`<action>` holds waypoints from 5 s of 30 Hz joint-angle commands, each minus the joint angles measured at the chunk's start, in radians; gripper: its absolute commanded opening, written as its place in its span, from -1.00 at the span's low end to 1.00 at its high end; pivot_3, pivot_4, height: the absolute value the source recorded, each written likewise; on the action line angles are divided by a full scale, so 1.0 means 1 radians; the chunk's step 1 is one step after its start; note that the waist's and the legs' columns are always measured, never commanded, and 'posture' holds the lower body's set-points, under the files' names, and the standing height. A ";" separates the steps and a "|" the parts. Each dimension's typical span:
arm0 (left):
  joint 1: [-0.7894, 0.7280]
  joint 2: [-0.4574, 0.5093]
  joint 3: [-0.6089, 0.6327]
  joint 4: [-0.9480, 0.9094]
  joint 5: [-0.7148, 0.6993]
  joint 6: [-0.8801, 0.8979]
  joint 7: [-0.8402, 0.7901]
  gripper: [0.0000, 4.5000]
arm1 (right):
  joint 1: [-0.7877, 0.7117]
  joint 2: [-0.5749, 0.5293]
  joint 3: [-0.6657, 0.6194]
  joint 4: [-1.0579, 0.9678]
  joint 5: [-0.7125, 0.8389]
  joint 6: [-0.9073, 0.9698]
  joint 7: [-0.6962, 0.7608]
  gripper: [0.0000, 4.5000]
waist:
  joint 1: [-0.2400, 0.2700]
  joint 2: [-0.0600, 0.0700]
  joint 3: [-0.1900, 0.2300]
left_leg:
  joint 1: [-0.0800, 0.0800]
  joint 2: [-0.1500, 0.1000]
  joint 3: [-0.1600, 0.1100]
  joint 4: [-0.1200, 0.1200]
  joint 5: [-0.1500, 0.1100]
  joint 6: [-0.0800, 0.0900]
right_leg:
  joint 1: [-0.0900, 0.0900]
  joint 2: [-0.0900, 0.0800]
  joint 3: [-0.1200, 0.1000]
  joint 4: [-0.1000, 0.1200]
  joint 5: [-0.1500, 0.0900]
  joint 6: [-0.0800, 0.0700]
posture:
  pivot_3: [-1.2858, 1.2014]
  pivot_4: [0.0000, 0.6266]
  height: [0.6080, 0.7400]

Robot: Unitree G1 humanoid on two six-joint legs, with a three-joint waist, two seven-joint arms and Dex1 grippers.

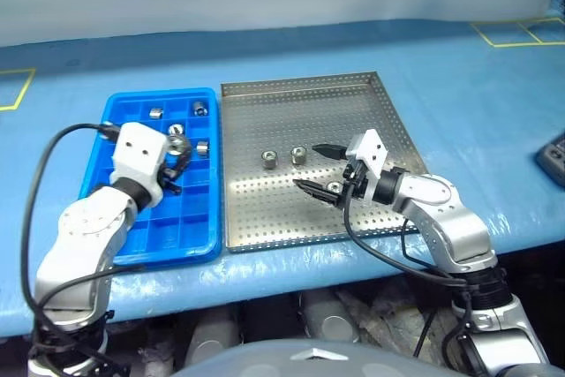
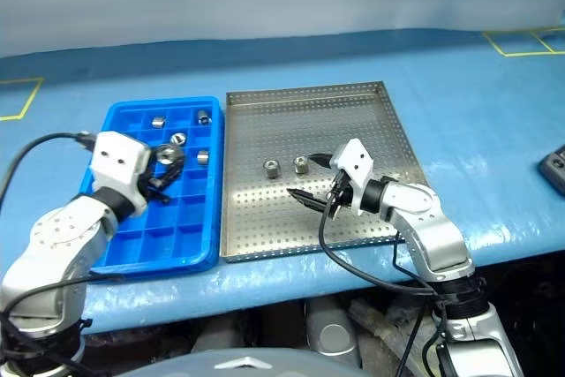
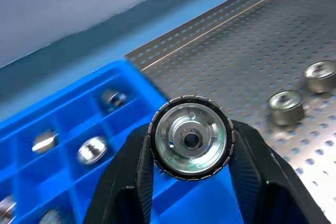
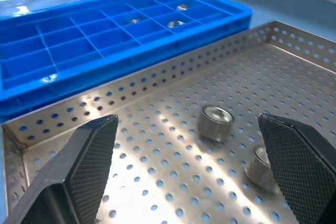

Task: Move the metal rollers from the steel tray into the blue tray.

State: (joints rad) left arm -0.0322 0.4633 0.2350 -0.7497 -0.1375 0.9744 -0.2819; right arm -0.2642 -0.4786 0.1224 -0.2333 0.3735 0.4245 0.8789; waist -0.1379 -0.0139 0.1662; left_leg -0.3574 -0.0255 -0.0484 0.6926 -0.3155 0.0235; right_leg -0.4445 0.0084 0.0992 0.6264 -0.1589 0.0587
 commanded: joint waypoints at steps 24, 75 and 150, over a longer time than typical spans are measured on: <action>-0.090 -0.178 0.020 0.270 0.145 -0.127 0.252 -0.24 | -0.053 0.007 0.066 -0.035 0.082 0.013 0.109 1.00 | 0.123 -0.002 -0.001 | -0.003 -0.001 -0.008 0.000 0.001 -0.003 | 0.001 -0.008 -0.011 0.000 0.001 -0.008 | 0.03 -0.52 1.00; -0.492 -0.195 -0.549 0.792 0.171 -0.301 -0.133 0.93 | 0.160 -0.047 -0.084 -0.233 0.041 -0.005 -0.148 1.00 | -0.078 -0.001 -0.001 | -0.002 -0.001 0.000 0.003 0.000 0.000 | 0.001 0.000 0.000 0.000 0.000 0.002 | -0.18 -0.52 1.00; 0.061 0.024 0.040 -0.210 -0.038 0.152 -0.099 -0.17 | 0.009 -0.022 0.073 -0.035 -0.078 -0.028 -0.004 1.00 | 0.006 -0.002 0.000 | -0.002 0.000 0.000 0.003 0.000 0.000 | 0.000 0.000 0.000 0.000 0.001 0.002 | 0.02 -0.52 1.00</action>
State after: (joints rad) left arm 0.0130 0.4757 0.2280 -0.8728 -0.1650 1.1037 -0.3767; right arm -0.2329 -0.4991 0.1811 -0.2703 0.2996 0.4199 0.8567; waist -0.1320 -0.0162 0.1661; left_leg -0.3592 -0.0257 -0.0489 0.6961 -0.3159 0.0238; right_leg -0.4448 0.0078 0.0986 0.6263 -0.1583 0.0603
